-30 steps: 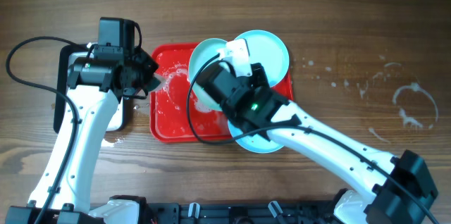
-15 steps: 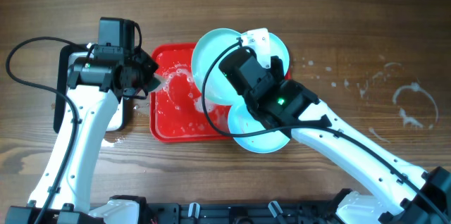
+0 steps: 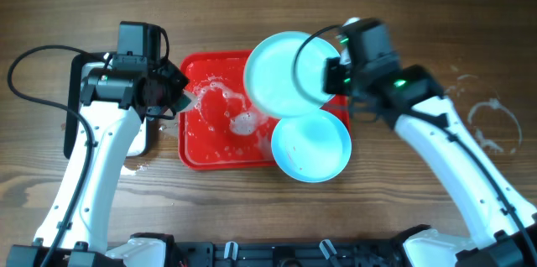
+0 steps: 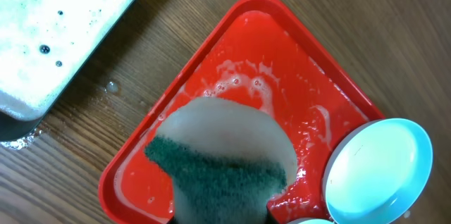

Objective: Clean dirty plates on tray and stack at the side
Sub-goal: 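Carry the plate right and set it on the table beside the tray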

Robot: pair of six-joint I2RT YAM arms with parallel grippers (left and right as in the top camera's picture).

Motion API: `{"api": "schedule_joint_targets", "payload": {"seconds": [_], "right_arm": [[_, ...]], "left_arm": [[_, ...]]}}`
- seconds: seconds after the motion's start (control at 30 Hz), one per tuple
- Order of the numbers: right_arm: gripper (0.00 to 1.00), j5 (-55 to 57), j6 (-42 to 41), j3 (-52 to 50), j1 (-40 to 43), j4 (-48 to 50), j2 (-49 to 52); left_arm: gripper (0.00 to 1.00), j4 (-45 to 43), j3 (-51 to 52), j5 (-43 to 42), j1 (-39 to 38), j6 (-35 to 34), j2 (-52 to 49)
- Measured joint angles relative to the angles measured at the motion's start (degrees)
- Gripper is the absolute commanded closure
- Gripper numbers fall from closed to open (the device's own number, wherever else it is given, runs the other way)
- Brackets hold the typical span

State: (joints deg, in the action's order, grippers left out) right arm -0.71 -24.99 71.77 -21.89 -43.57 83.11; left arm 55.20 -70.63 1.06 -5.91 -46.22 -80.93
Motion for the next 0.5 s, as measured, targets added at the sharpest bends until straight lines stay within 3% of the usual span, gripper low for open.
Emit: {"api": "schedule_joint_targets", "payload": {"seconds": [0.17, 0.5], "right_arm": [[0.96, -8.5, 1.2, 0.0, 14.2, -0.6, 0.0], [0.96, -4.2, 2.1, -2.0, 36.0, -0.2, -0.1]], "left_arm": [[0.96, 0.9, 0.0, 0.0, -0.8, 0.0, -1.1], [0.96, 0.7, 0.0, 0.0, -2.7, 0.0, -1.8]]}}
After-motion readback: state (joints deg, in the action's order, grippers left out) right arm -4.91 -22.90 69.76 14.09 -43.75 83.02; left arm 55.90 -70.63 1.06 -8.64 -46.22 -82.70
